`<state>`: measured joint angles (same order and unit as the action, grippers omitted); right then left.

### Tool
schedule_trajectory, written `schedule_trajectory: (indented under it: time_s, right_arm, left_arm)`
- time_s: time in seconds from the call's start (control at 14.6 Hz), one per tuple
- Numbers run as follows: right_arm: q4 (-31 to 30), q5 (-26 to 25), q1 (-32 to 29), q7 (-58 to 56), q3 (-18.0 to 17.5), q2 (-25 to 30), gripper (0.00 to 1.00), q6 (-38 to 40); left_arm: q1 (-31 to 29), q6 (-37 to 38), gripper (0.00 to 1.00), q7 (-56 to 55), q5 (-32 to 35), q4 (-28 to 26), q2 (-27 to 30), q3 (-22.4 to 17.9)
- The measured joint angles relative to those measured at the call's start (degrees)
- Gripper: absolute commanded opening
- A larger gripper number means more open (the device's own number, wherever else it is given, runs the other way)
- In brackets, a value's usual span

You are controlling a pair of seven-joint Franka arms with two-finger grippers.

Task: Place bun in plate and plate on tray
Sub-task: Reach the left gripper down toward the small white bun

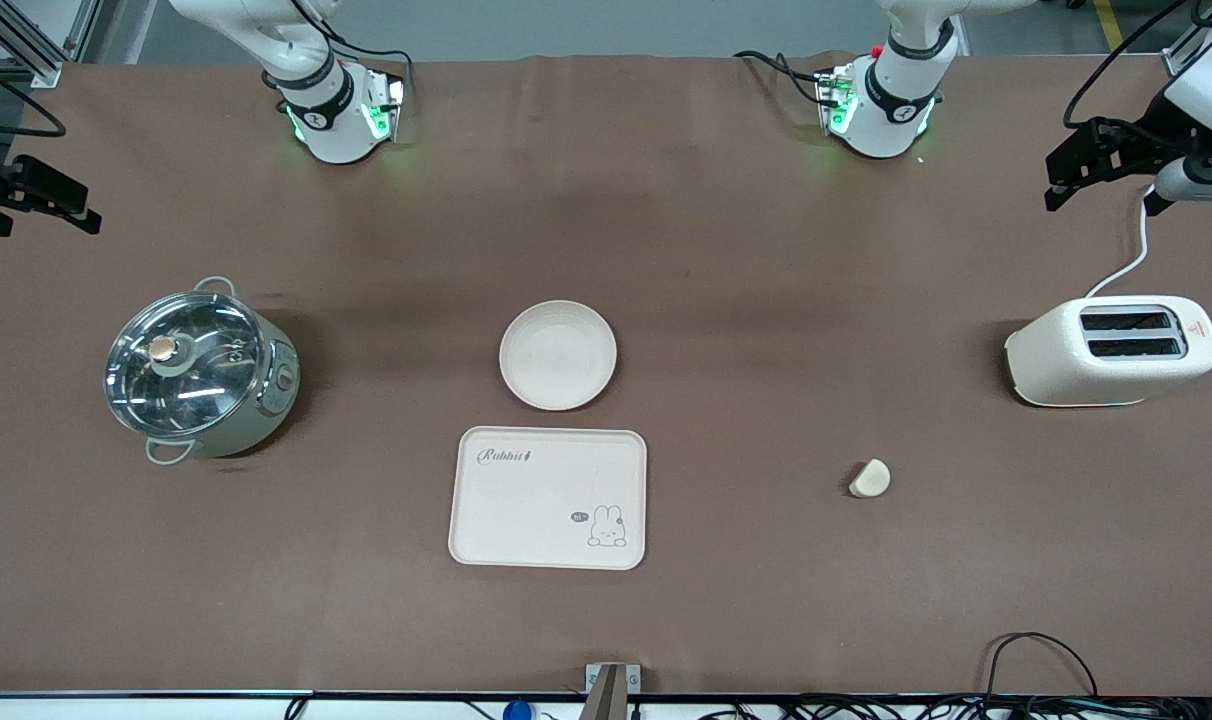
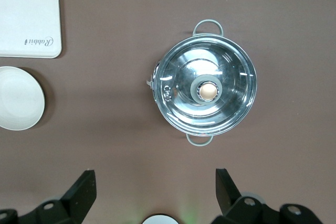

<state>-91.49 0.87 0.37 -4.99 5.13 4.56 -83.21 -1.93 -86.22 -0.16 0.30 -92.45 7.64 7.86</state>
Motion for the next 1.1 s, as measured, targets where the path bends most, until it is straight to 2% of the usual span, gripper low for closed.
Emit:
schedule_trajectory:
  time_s: [0.27,0.48,0.69,1.1]
  right_arm:
    - [0.0,0.0,0.0,0.0,0.0,0.0,1.00,-0.1]
    - [0.0,0.0,0.0,0.0,0.0,0.0,1.00,-0.1]
    - [0.1,0.0,0.0,0.0,-0.1,0.0,1.00,-0.1]
    - [0.2,0.1,0.0,0.0,-0.3,0.0,1.00,0.0]
  left_arm:
    - [0.0,0.0,1.00,0.1,0.0,0.7,-0.5,0.0]
    - [-0.1,-1.1,1.00,0.0,0.0,2.0,-3.7,0.0]
    - [-0.3,-8.5,1.00,-0.2,0.0,1.6,-11.3,-0.1]
    - [-0.6,-30.4,1.00,-3.6,0.0,0.5,-31.2,0.0]
